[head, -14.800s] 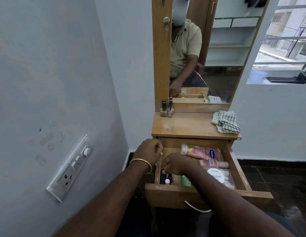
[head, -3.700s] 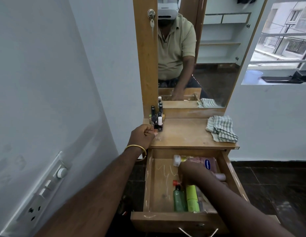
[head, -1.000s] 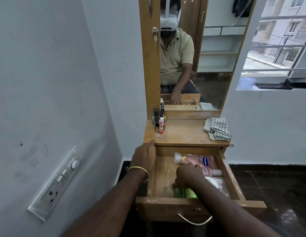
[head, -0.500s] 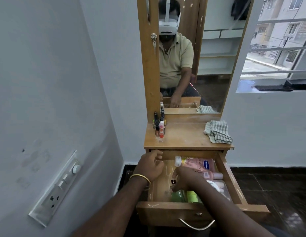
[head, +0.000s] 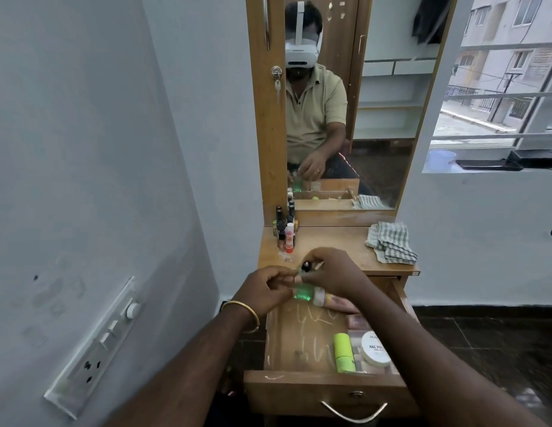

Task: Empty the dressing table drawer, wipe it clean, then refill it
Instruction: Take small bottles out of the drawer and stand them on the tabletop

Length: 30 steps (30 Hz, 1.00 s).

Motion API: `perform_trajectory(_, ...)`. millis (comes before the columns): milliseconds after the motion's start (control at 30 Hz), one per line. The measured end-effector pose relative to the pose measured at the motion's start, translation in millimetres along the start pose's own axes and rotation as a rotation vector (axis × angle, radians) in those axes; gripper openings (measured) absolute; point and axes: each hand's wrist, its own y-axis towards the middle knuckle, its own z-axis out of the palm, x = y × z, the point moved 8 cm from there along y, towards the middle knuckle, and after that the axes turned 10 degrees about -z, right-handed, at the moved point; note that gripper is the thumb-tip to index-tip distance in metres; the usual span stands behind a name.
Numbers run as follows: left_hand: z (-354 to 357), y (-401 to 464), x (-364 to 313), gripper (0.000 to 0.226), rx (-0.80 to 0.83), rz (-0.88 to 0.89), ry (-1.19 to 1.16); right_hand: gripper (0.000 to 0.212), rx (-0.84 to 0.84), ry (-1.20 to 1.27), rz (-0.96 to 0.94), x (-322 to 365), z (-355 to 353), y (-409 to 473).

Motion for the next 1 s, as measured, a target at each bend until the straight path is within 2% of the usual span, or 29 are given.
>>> perform_trajectory(100, -17, 7, -14, 0.044, -0.095, 0.072, 0.02, 0.026, -0.059, 0.047, -0.061, 18, -11, 21)
perform_trajectory(267, -39, 25, -24, 0.032, -0.227, 0.11, 0.027, 0.031, -0.17, 0.106, -0.119, 36, -16, 41)
perform_trajectory(367, -44, 39, -22, 0.027, -0.249, 0.098, 0.024, 0.04, -0.279, 0.266, -0.033, 23, -11, 46)
perform_trajectory(467, -45, 54, -16, 0.031, -0.263, 0.075, 0.056, 0.038, -0.319, 0.394, 0.035, 5, 0, 50)
perform_trajectory(1000, -36, 88, 1, 0.027, -0.269, -0.002, 0.215, 0.025, -0.356, 0.41, 0.085, -30, 21, 71)
